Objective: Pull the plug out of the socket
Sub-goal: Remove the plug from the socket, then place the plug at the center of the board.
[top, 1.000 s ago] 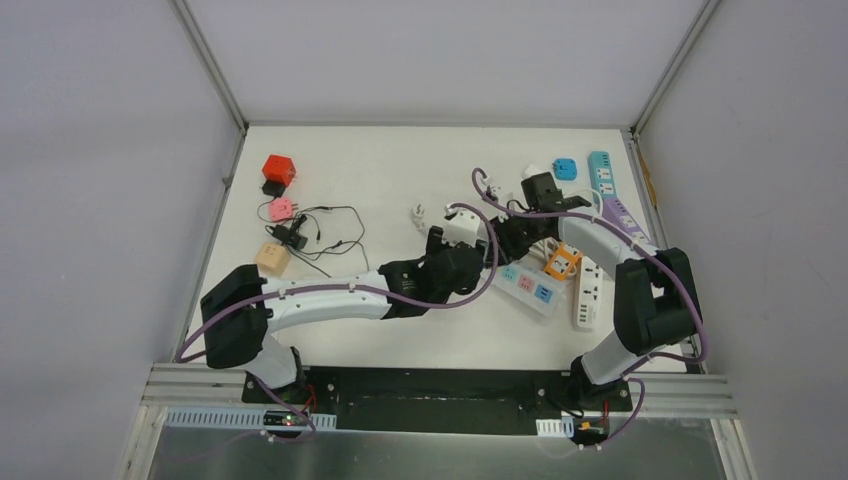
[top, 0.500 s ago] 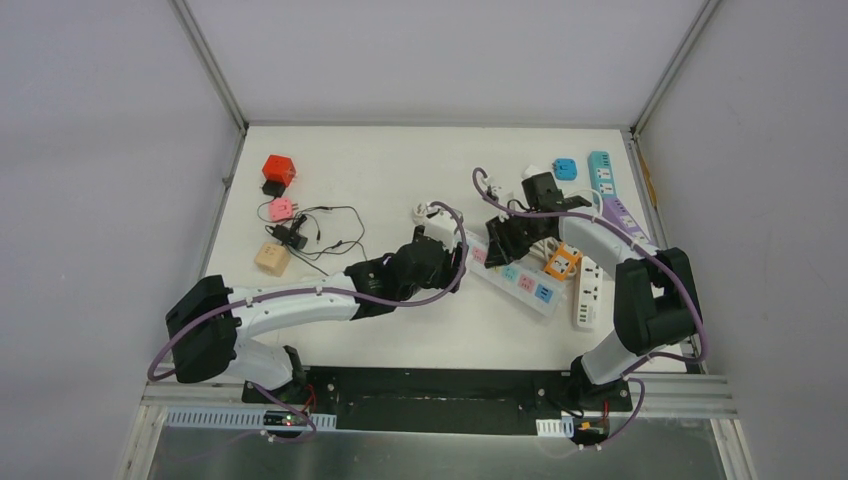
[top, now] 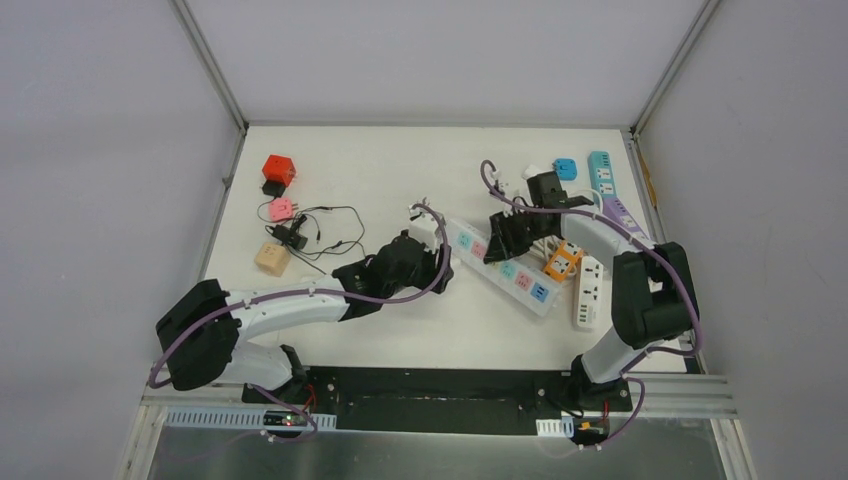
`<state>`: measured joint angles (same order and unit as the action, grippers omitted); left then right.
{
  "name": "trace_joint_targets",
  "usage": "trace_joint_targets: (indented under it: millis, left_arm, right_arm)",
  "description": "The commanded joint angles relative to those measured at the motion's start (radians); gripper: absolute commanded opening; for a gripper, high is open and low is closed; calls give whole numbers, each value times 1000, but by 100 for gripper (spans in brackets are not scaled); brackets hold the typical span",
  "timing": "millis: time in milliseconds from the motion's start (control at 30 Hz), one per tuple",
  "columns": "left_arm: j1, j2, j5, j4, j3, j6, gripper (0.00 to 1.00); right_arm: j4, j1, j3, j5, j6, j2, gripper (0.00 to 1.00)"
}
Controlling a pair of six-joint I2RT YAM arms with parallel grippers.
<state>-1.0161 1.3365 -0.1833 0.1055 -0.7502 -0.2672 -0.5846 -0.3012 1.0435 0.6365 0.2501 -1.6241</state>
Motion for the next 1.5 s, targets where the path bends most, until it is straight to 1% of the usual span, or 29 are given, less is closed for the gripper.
trace_joint_targets:
  millis: [0,100,200,233,333,433,467,500,533,633,667,733,767,800,967,1000,1033,1100,1167,1200,1233,1300,1367,1467]
  left_arm:
    - [16,-68,38,130,38,-31,0]
    - [22,-83,21,135,64,-30,0]
    - [27,-108,2,133,85,-32,0]
    - [27,-118,-4,134,92,-33,0]
    - [29,-158,-23,135,114,-35,0]
    - [28,-189,-43,138,135,-37,0]
    - [29,-197,-47,138,141,-37,0]
    - [30,-204,-51,137,145,-38,0]
    - [31,-210,-53,137,148,-40,0]
    - [31,-222,-53,138,154,-47,0]
    - [30,-224,-52,138,156,-49,0]
    - [30,-227,-51,138,160,-56,0]
    - [31,-229,-51,137,163,-58,0]
    - [31,-233,-50,137,164,-60,0]
    - [30,-264,-42,131,174,-67,0]
    - [30,-272,-41,131,177,-68,0]
    - [30,-277,-40,131,180,-71,0]
    - [30,-287,-34,129,185,-75,0]
    - [30,-294,-26,130,188,-80,0]
    - [30,-297,-24,131,191,-82,0]
    - [30,-299,-23,131,192,-82,0]
    - [30,-299,-20,132,195,-84,0]
    - [30,-299,-17,136,195,-85,0]
    - [30,-289,-21,141,197,-86,6]
  right_arm:
    - [166,38,-15,112,-163,5,0]
    - [364,54,-82,162,-376,7,0]
    - [635,51,-171,103,-658,15,0]
    - [704,49,-191,94,-680,13,0]
    - [833,39,-209,94,-680,-31,0]
    - [880,29,-187,94,-680,-89,0]
    - [899,28,-185,14,-911,-108,4]
    - [917,27,-181,-13,-1004,-131,7]
    - [926,26,-172,-12,-1030,-153,9]
    - [934,21,-138,37,-1046,-217,22]
    - [939,18,-126,50,-1046,-236,24]
    - [936,13,-105,88,-1038,-263,39]
    - [926,13,-95,111,-1024,-268,48]
    - [913,14,-88,138,-1000,-265,61]
    - [690,19,-8,144,-1000,-224,61]
    - [635,20,8,131,-808,-213,93]
    - [577,23,27,114,-703,-203,99]
    - [437,25,71,70,-593,-176,100]
    - [314,27,111,70,-593,-143,100]
    - [255,28,131,-17,-523,-128,100]
    - [201,30,149,-86,-288,-114,100]
    - [114,38,172,-134,-159,-81,100]
    - [52,54,179,-126,-60,-37,100]
    - [-27,97,187,-33,40,28,100]
